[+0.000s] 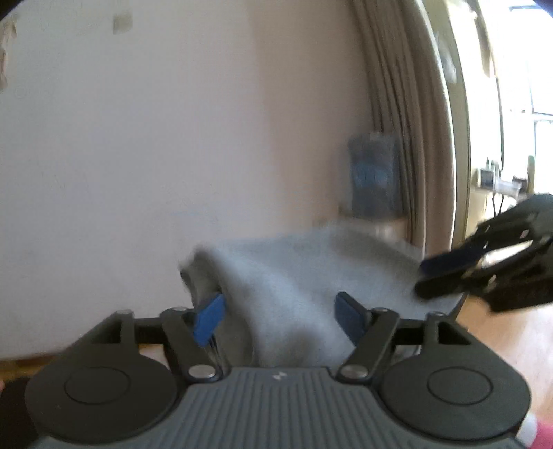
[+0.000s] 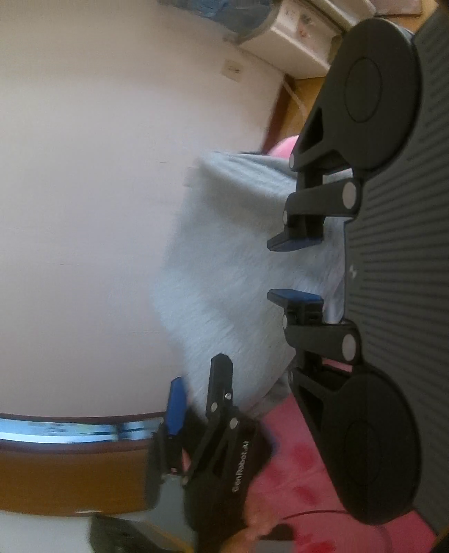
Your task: Fold clothes
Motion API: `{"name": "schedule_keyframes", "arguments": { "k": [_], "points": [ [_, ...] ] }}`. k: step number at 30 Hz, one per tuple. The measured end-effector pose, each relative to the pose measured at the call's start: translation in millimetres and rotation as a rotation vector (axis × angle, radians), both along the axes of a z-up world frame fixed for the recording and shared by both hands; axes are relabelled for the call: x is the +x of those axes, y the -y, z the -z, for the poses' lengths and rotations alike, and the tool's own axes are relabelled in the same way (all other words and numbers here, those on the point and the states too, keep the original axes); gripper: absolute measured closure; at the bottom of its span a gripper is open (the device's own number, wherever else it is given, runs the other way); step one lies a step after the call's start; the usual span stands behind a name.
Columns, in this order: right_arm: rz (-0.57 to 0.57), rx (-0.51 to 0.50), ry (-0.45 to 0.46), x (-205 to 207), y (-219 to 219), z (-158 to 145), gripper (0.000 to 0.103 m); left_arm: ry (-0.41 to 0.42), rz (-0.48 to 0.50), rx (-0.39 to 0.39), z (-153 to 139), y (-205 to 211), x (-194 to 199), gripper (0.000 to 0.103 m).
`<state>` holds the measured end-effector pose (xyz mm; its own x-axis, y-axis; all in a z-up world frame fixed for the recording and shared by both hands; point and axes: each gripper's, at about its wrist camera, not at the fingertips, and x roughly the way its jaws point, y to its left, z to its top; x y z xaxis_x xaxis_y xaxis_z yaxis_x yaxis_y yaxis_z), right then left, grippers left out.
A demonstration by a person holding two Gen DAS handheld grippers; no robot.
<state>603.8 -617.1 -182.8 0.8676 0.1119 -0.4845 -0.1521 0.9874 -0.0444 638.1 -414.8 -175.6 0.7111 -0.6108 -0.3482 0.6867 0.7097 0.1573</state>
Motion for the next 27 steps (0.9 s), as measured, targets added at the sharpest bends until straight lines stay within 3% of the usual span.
{"name": "schedule_keyframes", "arguments": {
  "k": [2,4,5,6,9,10,11,16,18,21,23,27],
  "points": [
    [0.022,0.036,0.009,-0.1,-2.5,-3.3,0.08,-0.047,0.025,0.045,-3.3,17.2,-1.9,0.024],
    [0.087,0.099,-0.071,5.6,3.7,12.8,0.078,-0.127,-0.003,0.153,3.0,33.0,-0.7,0.026],
    [0.119,0.152,-0.118,6.9,9.9,21.4,0.078,-0.164,-0.023,0.209,6.3,40.0,-0.5,0.035],
    [0.151,0.204,-0.164,7.8,16.0,29.6,0.078,-0.18,-0.038,0.218,1.5,38.5,-4.9,0.036],
    [0.213,0.337,-0.115,-47.4,20.9,2.8,0.075,-0.25,-0.022,0.141,-39.2,8.9,-27.5,0.028],
    [0.233,0.38,-0.099,-65.9,22.5,-6.1,0.066,-0.259,-0.032,0.141,-54.5,-0.2,-38.3,0.027],
    [0.254,0.368,-0.102,-88.7,17.7,-13.3,0.055,-0.267,-0.046,0.146,-70.2,-9.2,-49.6,0.025],
    [0.327,0.323,-0.145,-184.9,-9.4,-47.8,0.052,-0.373,-0.057,0.116,-165.9,-44.3,-111.5,0.021],
    [0.326,0.336,-0.176,-216.5,-25.0,-63.1,0.049,-0.403,-0.04,0.084,-208.4,-51.7,-137.7,0.007],
    [0.366,0.345,-0.215,-259.6,-41.7,-97.4,0.035,-0.42,0.017,0.017,-259.0,-58.5,-178.1,0.004],
    [0.39,0.286,-0.208,-282.9,-55.6,-125.7,0.016,-0.402,0.016,-0.035,-273.5,-65.8,-203.4,0.002],
    [0.438,0.17,-0.174,-324.0,-86.7,-166.0,0.004,-0.32,-0.08,-0.082,-262.9,-79.6,-248.3,0.0]
  ]
}}
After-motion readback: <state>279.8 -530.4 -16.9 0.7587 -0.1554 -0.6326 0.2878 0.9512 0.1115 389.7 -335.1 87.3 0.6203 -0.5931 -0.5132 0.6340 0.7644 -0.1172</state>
